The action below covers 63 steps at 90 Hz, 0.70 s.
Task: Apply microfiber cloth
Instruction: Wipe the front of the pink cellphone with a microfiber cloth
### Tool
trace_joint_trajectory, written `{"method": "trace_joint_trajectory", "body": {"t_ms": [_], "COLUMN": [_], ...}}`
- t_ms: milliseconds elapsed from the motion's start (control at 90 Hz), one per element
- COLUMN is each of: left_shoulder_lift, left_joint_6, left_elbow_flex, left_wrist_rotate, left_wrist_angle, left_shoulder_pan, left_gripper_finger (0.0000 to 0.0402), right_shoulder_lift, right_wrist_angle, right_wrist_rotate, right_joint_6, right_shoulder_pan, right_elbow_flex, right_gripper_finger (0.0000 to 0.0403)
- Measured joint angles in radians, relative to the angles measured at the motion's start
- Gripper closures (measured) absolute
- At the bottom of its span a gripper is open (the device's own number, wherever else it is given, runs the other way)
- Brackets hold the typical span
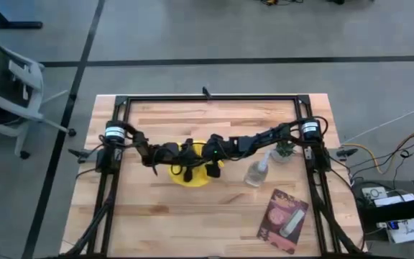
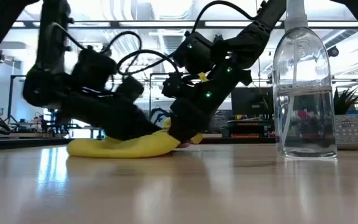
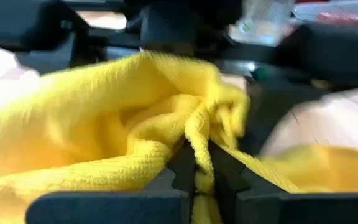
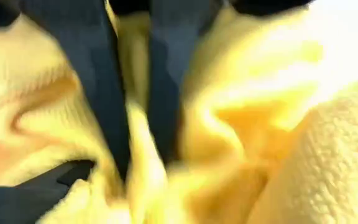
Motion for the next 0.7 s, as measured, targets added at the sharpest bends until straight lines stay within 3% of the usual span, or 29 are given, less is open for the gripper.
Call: {"method": "trace_joint_trajectory", "body": {"t_ms": [189, 378, 478, 700], "left_shoulder_lift": [-0.069, -0.158, -0.181, -0.192], "left_joint_6": [0.078, 0.084, 0.087, 0.100], "left_elbow_flex": [-0.140, -0.200, -0.199, -0.094], "left_wrist_rotate": [0.019, -0.077, -0.136, -0.139], "left_wrist_angle": [-0.013, -0.036, -0.045, 0.011], "left_shoulder_pan": [0.001, 0.002, 0.003, 0.009], "left_gripper_finger": [0.0393, 0.0393, 0.0393, 0.0393], "right_shoulder_lift": [0.000, 0.000, 0.000, 0.000], "right_wrist_angle": [-0.001, 0.000, 0.000, 0.002], "right_wrist_rotate": [0.002, 0.012, 0.019, 0.004], "right_joint_6": [-0.002, 0.009, 0.010, -0.007], "right_shoulder_pan": [0.000, -0.002, -0.005, -0.003], "right_elbow_flex": [0.000, 0.000, 0.000, 0.000], "right_gripper_finger": [0.0068, 0.0074, 0.0070, 0.0074]}}
